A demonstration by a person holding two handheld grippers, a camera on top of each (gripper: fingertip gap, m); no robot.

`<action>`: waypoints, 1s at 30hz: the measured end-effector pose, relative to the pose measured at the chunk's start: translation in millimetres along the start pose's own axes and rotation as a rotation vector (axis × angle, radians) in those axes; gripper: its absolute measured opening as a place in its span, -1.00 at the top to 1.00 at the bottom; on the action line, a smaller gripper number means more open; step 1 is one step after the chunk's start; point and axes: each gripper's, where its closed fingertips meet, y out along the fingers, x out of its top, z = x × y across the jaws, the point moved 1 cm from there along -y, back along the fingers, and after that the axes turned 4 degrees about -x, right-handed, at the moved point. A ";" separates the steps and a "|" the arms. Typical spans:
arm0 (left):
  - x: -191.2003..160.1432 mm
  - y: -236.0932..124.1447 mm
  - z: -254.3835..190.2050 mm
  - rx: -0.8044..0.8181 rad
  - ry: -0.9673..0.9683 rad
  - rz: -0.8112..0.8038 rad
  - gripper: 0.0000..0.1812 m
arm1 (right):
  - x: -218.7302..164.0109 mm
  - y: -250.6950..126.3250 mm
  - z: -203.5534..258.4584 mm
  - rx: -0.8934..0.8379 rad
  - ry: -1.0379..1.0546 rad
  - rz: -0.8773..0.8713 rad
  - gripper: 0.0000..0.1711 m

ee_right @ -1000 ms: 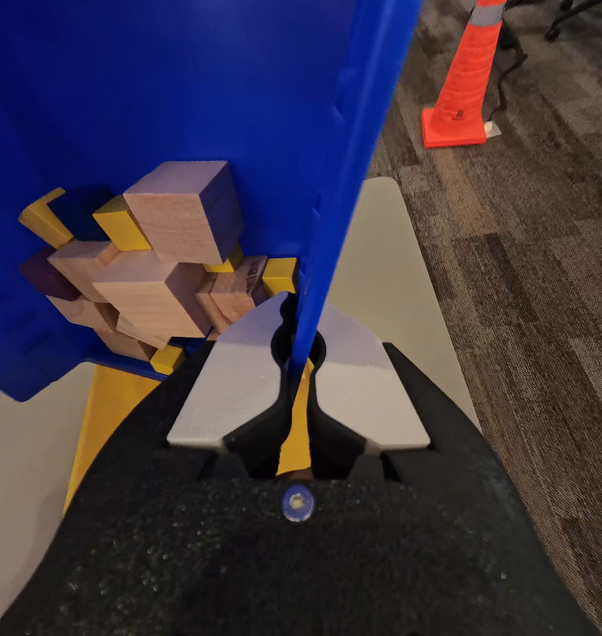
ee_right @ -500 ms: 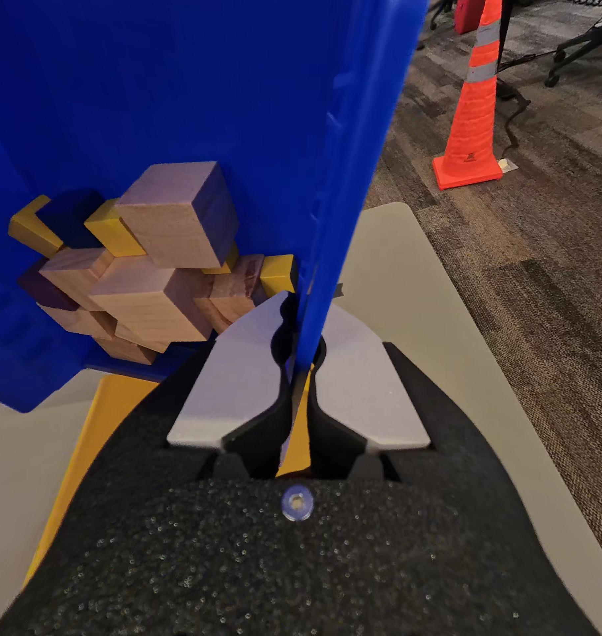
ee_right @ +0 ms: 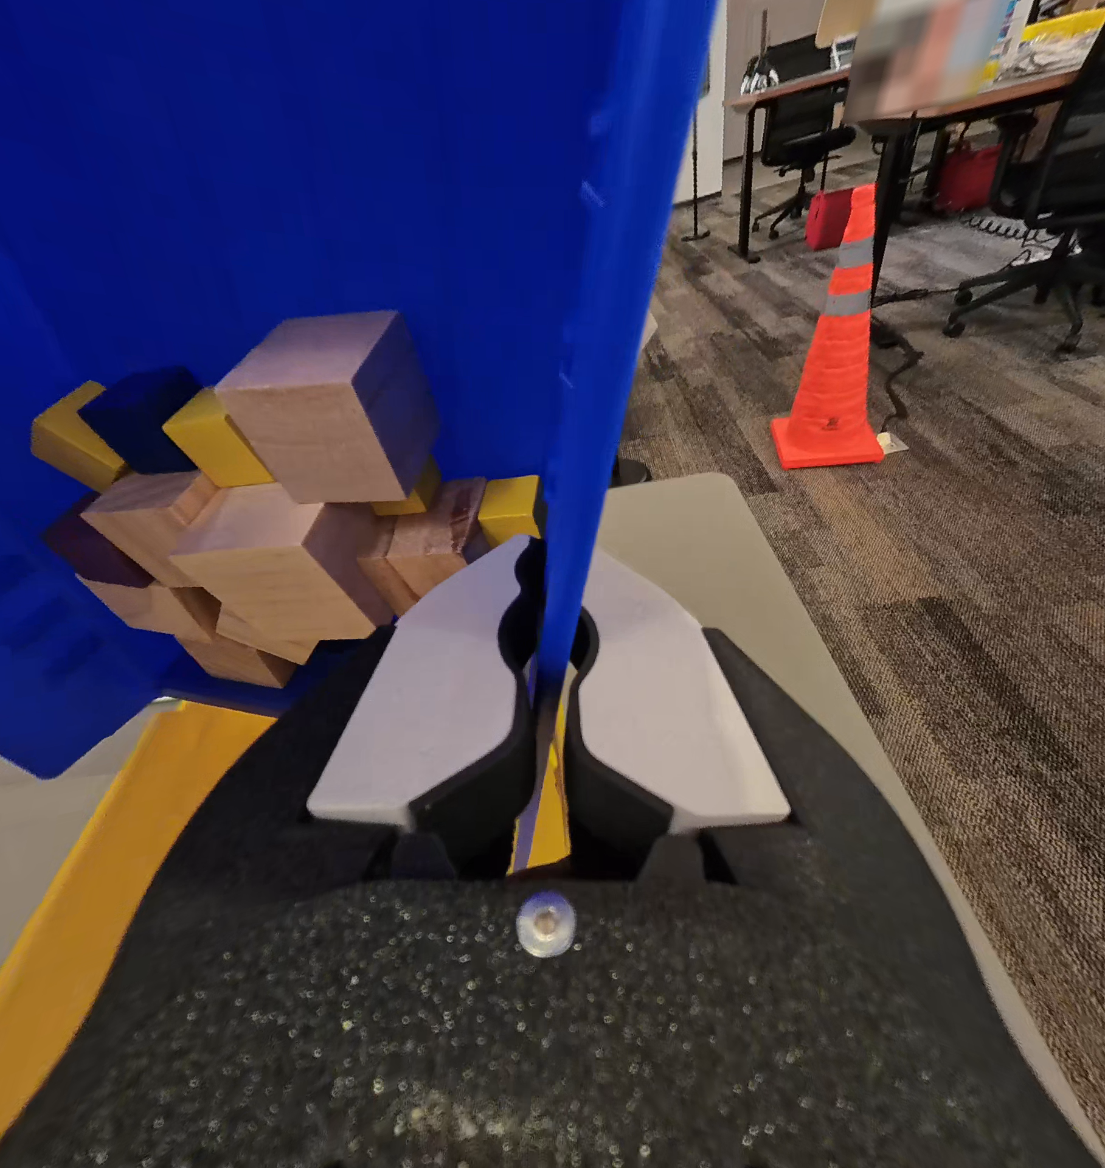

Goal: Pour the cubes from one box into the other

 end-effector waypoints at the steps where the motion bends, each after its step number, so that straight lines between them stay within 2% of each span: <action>1: -2.9 -1.8 -3.5 -0.002 0.000 -0.002 0.92 | -4.9 0.2 -1.2 -0.001 -0.005 0.023 0.95; 6: -9.3 -15.6 -22.4 0.039 0.068 -0.043 0.92 | -24.2 -8.3 -5.9 0.003 0.036 0.097 0.95; 10: -10.9 -18.3 -22.2 0.027 0.030 -0.044 0.92 | -26.0 -15.7 -4.7 0.004 0.034 0.112 0.95; 19: -12.1 -22.0 -17.4 0.049 0.042 -0.049 0.92 | -18.3 -17.7 -2.8 0.015 -0.053 0.073 0.96; 30: 10.9 -17.5 -10.8 0.078 0.051 -0.095 0.92 | 6.0 -13.0 -7.0 0.004 -0.034 0.032 0.96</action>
